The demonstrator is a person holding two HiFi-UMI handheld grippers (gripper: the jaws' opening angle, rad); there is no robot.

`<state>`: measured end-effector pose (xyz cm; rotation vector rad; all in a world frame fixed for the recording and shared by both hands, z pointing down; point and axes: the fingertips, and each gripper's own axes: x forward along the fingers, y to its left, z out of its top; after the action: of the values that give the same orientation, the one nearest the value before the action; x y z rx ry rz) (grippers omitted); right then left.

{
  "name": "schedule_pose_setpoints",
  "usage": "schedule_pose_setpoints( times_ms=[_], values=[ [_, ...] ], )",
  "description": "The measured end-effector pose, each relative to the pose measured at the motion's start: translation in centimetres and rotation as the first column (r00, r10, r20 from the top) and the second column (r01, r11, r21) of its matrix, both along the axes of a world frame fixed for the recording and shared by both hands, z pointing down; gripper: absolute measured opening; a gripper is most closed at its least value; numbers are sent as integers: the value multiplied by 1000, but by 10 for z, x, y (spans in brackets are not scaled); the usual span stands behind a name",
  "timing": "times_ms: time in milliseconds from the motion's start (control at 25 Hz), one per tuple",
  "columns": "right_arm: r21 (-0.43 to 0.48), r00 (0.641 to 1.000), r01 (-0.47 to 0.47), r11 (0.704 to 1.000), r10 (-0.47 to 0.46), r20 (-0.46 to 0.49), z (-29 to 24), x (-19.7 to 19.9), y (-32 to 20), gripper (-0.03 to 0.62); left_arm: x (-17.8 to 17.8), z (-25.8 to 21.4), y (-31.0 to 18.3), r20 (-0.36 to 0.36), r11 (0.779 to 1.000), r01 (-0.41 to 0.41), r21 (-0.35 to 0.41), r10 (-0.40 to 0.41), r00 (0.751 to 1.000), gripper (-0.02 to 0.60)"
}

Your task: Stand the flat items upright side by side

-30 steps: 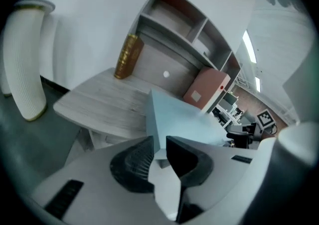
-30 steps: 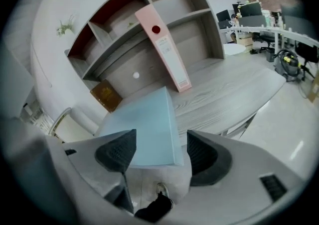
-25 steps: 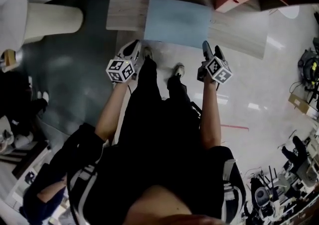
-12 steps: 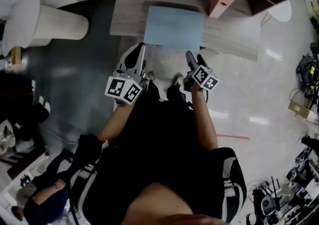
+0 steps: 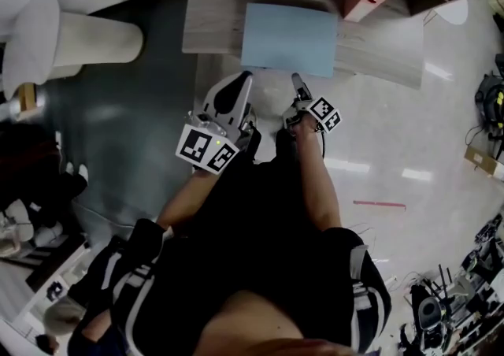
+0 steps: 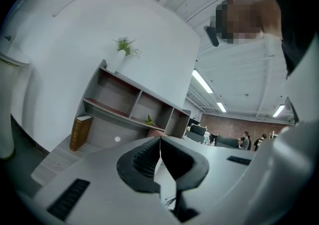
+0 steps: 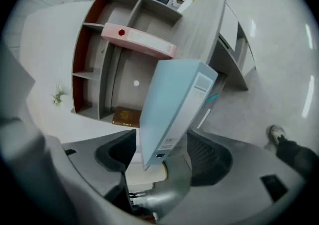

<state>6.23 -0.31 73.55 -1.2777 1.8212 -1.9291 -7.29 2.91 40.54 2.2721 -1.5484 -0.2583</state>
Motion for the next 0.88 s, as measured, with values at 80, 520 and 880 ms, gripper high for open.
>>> schedule_pose_setpoints(
  times_ms=[80,520,880],
  values=[
    [-8,998,-30,1000,31,50,14,-13,-5,328,-8,5,2,-12,1000,-6,-6,6,1000,26],
    [-25,965,-204,979,206,161,52,-43,-35,373,-50,28,16,-42,998,3,-63,-5,999,26],
    [-39,948,-262,964,265,175,65,-45,-53,370,-66,28,18,-48,999,0,-53,-3,999,26]
  ],
)
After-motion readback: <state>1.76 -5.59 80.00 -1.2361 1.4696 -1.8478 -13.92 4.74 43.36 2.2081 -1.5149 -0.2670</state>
